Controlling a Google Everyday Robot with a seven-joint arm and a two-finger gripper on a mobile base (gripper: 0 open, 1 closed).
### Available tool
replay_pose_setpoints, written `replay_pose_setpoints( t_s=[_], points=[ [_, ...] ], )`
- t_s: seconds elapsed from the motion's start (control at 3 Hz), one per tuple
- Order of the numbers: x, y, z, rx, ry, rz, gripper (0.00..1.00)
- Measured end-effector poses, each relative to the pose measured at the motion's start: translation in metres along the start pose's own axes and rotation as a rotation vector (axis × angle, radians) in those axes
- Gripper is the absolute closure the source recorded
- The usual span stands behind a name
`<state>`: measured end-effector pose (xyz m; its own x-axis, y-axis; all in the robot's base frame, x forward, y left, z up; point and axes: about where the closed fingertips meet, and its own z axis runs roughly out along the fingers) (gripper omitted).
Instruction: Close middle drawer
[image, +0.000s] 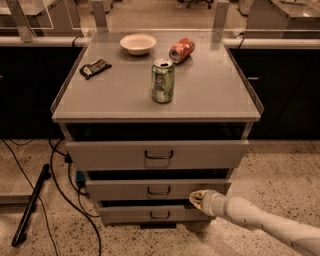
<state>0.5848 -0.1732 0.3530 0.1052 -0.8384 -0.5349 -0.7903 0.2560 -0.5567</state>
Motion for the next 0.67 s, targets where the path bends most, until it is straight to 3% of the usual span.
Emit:
replay_pose_setpoints(
  t_s=[0.33,0.67],
  points=[
    [-0.001,0.014,-0.005,-0.120,0.035,0.023,1.00],
    [-0.002,0.043,-0.027,-0.273,0.052,0.073,1.00]
  ],
)
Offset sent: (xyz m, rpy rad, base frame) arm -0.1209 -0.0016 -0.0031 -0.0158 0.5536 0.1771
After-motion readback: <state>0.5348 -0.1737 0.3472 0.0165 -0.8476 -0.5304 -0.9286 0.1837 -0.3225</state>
